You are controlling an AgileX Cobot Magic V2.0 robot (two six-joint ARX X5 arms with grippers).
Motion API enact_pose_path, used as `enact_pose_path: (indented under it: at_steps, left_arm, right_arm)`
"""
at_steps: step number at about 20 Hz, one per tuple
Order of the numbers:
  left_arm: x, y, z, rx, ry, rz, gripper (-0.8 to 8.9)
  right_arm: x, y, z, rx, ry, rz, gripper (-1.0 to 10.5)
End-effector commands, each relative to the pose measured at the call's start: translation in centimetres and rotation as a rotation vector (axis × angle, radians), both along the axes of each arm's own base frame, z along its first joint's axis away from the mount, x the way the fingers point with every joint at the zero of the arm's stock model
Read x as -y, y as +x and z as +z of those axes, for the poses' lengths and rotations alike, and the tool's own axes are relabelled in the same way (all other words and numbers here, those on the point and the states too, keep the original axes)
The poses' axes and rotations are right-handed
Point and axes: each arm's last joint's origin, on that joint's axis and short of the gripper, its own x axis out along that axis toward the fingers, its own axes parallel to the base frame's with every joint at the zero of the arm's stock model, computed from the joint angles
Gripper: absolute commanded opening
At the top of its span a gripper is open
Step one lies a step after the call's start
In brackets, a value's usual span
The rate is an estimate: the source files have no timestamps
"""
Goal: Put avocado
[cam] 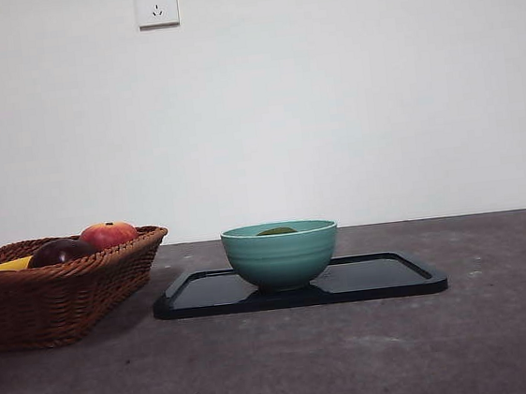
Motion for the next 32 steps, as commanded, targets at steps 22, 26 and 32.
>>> enact_pose_path:
  at_steps: [22, 26, 32]
  left_arm:
    - [-0.1, -0.1, 0.4, 0.009, -0.012, -0.003, 0.19]
    - [-0.6, 0.3, 0.3, 0.019, -0.013, 0.134, 0.19]
    - [-1.7, 3.7, -0.3, 0.227, -0.04, 0.545, 0.19]
  right_arm:
    - [-0.2, 0.1, 0.5, 0.024, 0.045, 0.001, 0.2]
    - [-0.2, 0.1, 0.5, 0.024, 0.045, 0.001, 0.2]
    - [-0.2, 0.1, 0.5, 0.024, 0.045, 0.001, 0.2]
